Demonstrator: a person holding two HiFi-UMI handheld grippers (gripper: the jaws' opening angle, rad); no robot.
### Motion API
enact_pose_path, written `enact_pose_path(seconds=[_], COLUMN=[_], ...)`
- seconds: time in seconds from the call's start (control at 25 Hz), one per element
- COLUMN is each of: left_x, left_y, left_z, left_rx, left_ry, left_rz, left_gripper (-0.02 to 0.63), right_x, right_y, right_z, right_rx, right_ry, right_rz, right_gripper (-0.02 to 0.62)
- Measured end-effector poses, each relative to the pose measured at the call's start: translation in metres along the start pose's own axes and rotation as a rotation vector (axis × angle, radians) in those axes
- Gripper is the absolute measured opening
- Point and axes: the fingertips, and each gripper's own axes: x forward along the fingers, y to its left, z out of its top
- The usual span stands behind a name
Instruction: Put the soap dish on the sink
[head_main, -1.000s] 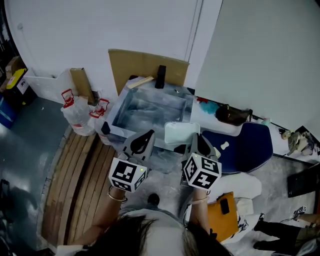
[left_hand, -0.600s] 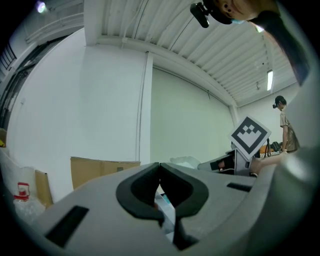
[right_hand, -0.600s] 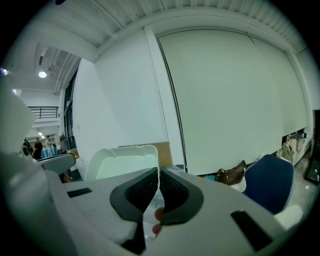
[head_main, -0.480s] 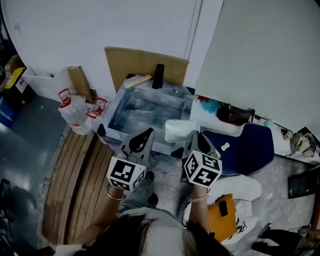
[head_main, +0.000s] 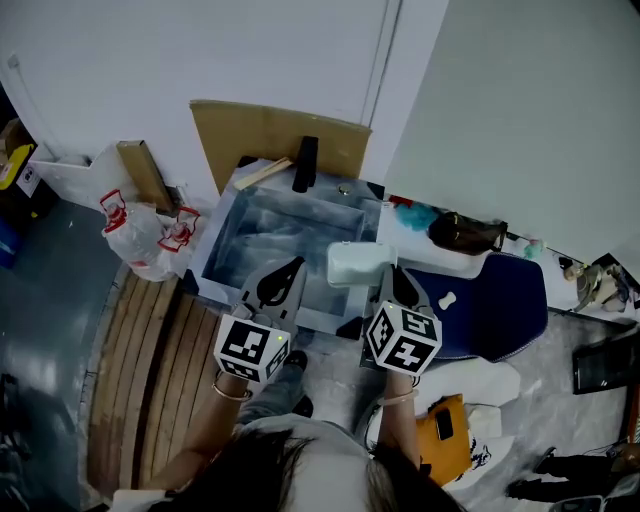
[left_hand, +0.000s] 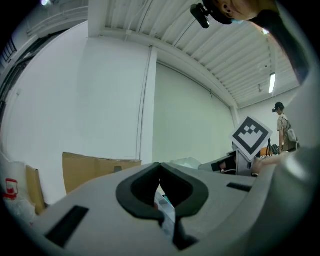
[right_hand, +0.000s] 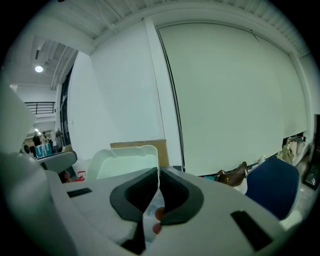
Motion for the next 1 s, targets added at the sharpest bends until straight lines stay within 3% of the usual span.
enact_pose_path(seconds=[1.0], left_x=[0.127], left_y=[0.088], left_z=[-0.031], left_rx=[-0.071], left_ry=[0.041], left_rz=[-0.090], left_gripper=[0.009], right_x=[0.159], right_y=[-0.024], right_z=[0.004], right_rx=[-0.025], right_ry=[0.142], right_rz=[-0.074], right_gripper=[0.032])
